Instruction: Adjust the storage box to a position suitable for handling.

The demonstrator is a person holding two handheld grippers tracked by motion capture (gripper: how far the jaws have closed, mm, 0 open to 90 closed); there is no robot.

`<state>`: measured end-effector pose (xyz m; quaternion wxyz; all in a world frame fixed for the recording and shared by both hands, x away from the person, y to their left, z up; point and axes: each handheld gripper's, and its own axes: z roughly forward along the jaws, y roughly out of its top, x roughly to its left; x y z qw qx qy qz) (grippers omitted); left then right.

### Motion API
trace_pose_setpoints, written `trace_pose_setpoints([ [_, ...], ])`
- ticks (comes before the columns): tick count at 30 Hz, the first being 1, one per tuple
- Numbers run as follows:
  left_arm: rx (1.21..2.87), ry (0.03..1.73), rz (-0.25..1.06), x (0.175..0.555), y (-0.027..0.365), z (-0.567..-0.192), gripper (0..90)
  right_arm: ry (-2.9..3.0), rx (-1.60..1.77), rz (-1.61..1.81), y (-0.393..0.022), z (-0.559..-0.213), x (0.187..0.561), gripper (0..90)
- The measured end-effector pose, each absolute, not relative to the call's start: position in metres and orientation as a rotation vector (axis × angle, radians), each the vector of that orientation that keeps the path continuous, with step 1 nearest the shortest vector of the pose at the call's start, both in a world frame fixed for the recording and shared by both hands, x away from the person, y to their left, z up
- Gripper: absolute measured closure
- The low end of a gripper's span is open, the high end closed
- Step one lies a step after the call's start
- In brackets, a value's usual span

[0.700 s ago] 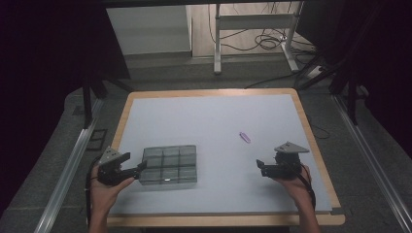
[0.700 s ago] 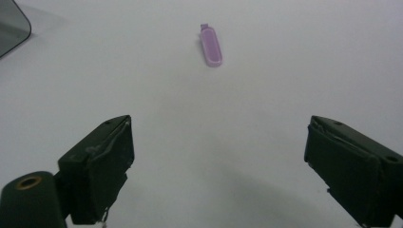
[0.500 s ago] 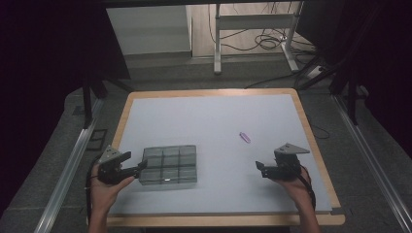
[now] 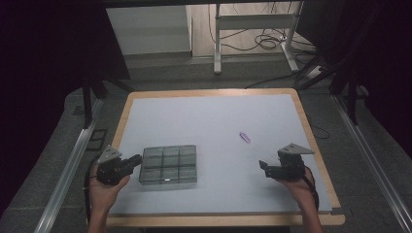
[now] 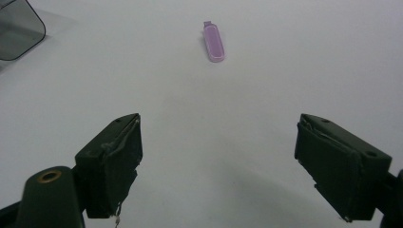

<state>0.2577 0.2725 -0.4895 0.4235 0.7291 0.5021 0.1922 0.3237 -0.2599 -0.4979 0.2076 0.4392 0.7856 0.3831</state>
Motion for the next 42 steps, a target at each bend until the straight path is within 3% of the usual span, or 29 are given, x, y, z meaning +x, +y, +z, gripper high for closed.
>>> trace_pose_setpoints([
  [17, 1.728, 1.451, 0.453, 0.260, 0.300, -0.509, 90.0, 2.198, 1.227, 1.081, -0.260, -0.499, 0.325, 15.8],
  [42, 1.900, 1.359, 0.302, 0.268, 0.280, -0.544, 90.0, 2.177, 1.221, 1.052, -0.255, -0.499, 0.323, 15.8],
])
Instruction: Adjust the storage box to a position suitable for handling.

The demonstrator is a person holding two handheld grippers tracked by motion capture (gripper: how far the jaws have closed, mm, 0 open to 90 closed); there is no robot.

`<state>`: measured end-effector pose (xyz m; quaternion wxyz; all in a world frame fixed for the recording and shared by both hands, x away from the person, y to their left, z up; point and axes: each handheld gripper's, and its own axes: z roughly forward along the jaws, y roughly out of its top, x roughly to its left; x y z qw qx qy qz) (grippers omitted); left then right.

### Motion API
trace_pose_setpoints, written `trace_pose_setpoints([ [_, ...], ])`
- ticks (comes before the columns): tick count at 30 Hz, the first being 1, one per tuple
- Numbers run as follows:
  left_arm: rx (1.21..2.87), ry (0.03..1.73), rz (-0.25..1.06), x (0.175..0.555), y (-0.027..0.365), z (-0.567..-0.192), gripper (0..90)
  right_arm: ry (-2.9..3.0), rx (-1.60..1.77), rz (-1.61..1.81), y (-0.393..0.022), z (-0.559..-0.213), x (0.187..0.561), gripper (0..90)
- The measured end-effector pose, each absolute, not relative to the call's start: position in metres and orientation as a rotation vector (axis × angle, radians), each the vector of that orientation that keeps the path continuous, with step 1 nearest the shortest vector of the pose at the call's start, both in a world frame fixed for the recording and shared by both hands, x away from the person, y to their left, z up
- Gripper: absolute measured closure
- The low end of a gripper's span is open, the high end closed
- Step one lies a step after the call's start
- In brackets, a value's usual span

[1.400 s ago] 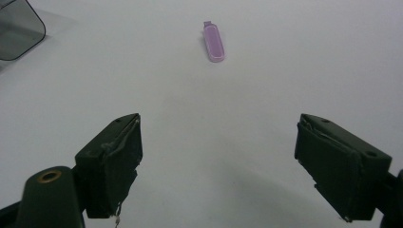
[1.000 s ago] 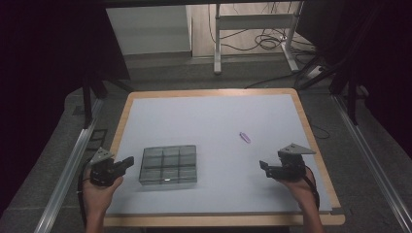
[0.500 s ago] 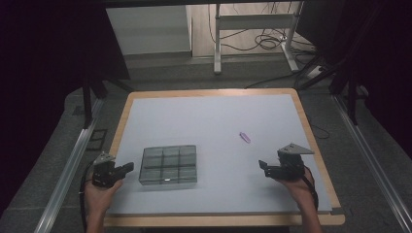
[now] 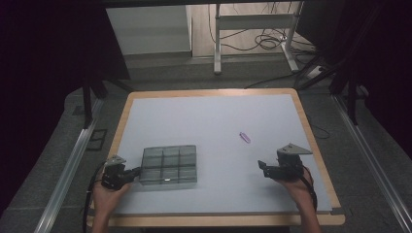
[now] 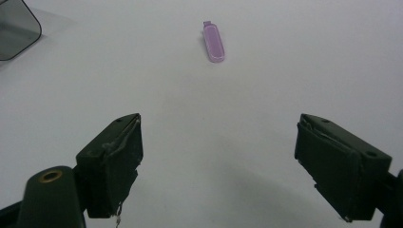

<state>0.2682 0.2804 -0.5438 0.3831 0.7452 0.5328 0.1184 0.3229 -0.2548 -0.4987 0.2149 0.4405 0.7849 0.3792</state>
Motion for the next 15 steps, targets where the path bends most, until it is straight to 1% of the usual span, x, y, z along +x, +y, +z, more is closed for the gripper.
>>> trace_pose_setpoints([
  [15, 1.885, 1.364, 0.305, 0.2702, 0.2797, -0.5435, 90.0, 2.185, 1.214, 1.054, -0.2516, -0.4988, 0.3227, 15.8],
])
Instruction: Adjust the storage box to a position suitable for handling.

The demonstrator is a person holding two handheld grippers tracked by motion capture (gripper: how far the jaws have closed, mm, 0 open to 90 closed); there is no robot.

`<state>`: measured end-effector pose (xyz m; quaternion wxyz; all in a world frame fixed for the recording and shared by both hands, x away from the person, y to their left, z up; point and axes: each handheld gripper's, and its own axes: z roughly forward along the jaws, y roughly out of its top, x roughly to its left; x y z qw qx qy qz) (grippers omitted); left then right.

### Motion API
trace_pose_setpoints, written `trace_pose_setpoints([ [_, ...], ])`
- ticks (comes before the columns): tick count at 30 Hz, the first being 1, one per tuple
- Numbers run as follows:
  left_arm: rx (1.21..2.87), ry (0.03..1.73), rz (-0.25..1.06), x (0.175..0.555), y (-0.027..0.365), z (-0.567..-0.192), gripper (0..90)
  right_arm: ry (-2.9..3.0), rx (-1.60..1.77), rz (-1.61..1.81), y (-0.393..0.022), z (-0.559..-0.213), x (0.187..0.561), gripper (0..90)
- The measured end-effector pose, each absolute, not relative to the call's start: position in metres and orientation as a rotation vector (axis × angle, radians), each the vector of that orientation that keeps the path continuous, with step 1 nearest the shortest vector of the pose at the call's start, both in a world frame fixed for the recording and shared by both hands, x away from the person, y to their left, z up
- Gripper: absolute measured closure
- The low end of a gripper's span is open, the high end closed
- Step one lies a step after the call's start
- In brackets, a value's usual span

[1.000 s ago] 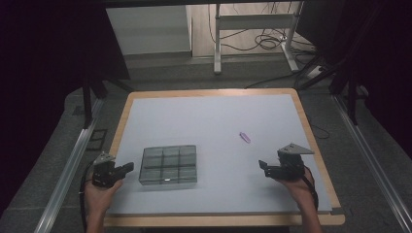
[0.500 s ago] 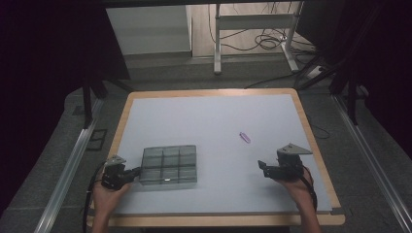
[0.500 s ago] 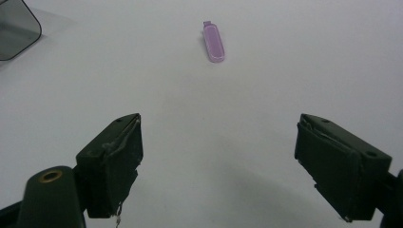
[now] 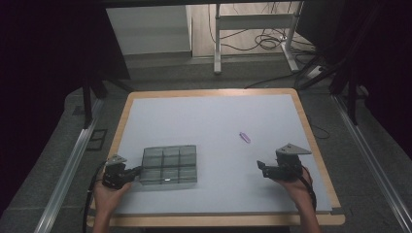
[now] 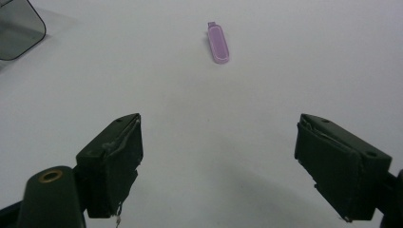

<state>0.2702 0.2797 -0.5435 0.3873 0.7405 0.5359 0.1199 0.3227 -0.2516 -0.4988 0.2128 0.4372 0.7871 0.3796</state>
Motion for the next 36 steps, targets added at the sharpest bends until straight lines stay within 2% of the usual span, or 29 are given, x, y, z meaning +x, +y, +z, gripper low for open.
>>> trace_pose_setpoints([
  [36, 1.883, 1.255, 0.262, 0.283, 0.240, -0.542, 90.0, 2.216, 1.204, 1.026, -0.243, -0.503, 0.323, 15.8],
])
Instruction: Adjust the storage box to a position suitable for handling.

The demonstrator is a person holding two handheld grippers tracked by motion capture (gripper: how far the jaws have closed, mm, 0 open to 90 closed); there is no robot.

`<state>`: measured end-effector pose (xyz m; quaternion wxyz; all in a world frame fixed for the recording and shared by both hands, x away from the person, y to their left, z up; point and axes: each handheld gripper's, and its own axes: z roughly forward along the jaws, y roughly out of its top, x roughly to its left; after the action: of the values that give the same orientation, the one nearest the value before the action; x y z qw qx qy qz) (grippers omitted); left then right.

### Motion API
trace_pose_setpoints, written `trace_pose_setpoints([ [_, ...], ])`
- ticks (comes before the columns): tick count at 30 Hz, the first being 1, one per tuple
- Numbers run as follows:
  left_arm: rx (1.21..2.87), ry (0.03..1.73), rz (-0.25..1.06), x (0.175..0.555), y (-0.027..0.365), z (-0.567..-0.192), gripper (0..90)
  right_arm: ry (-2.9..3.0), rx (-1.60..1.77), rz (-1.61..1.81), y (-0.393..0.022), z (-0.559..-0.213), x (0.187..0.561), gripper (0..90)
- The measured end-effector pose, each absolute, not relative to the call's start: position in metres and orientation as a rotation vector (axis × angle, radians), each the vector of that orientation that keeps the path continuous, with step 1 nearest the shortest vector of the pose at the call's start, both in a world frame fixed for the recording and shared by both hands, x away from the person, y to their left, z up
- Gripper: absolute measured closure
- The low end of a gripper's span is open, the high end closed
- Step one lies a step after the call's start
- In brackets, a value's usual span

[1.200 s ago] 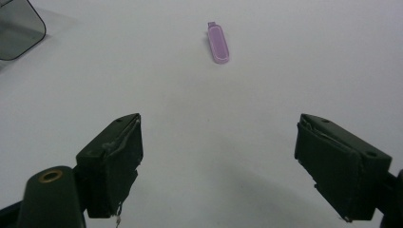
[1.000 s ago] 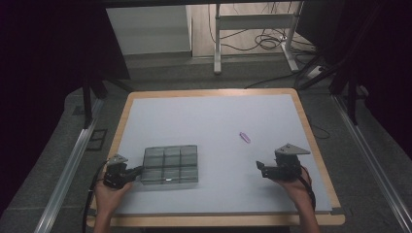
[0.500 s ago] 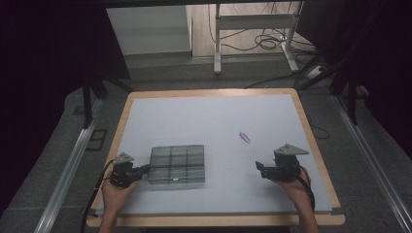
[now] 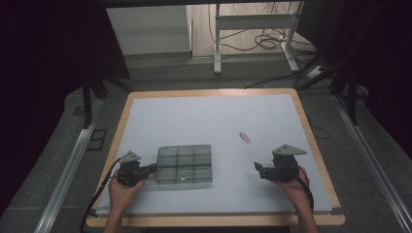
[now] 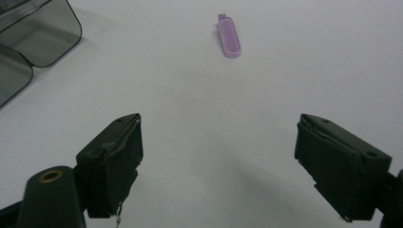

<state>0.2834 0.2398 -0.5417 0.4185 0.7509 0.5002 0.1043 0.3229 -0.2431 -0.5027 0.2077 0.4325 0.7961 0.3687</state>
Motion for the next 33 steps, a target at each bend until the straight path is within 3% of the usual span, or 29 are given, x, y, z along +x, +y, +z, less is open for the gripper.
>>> trace_pose_setpoints([
  [33, 1.914, 1.184, 0.214, 0.300, 0.205, -0.539, 90.0, 2.239, 1.196, 1.006, -0.237, -0.506, 0.322, 15.8],
])
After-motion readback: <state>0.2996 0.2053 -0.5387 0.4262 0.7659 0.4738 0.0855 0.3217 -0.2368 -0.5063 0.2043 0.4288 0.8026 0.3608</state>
